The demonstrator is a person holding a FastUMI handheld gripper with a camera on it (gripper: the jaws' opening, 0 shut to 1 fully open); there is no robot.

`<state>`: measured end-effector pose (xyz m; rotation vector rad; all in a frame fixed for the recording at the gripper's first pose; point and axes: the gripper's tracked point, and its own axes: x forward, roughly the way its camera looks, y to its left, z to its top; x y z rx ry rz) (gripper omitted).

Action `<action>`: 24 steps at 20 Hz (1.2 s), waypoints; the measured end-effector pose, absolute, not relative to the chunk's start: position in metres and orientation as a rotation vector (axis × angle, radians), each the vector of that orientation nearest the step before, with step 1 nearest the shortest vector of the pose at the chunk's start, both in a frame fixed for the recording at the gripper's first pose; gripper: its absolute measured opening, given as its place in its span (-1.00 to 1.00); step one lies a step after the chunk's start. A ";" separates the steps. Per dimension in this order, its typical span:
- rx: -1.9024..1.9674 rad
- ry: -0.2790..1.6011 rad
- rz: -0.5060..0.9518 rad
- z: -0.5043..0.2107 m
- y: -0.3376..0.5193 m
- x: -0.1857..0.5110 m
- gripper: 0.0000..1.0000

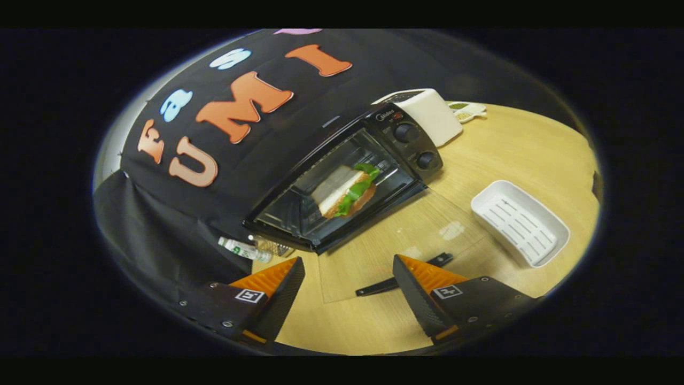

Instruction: Open the toaster oven, put the food inside, and close the toaster oven door.

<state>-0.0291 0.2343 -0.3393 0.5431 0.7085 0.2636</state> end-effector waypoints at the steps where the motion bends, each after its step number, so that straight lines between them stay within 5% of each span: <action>1: 0.476 0.721 0.262 -0.348 0.228 -0.037 0.96; 11: -0.036 0.844 0.248 -0.420 0.195 -0.069 0.97; 24: -0.122 0.886 0.247 -0.450 0.230 -0.050 0.99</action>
